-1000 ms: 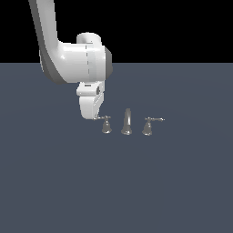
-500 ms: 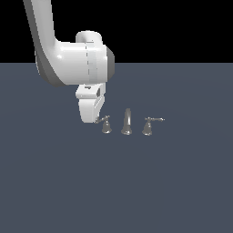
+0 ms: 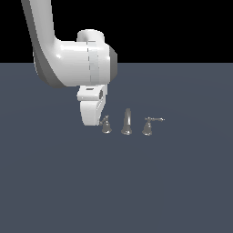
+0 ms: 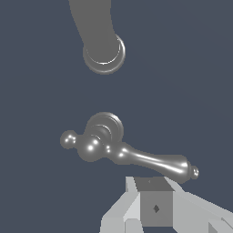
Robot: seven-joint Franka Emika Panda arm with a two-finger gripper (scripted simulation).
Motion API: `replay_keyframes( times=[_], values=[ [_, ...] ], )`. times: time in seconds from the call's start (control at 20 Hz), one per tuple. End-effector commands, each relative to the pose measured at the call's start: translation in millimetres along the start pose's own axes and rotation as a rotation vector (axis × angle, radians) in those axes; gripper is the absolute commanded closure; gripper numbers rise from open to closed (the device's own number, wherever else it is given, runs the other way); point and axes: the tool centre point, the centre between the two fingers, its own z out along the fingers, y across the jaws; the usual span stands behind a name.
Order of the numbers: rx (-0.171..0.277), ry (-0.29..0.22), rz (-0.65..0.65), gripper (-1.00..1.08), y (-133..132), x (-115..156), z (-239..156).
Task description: Turn on the faucet by rotating a designated handle.
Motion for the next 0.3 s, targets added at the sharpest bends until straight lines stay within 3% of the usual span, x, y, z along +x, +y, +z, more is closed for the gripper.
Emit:
replay_keyframes(
  times=[0.0, 0.25],
  values=[
    [-0.012, 0.007, 0.008, 1.08, 10, 15, 0],
    [-0.018, 0.008, 0.004, 1.08, 21, 26, -1]
  ],
)
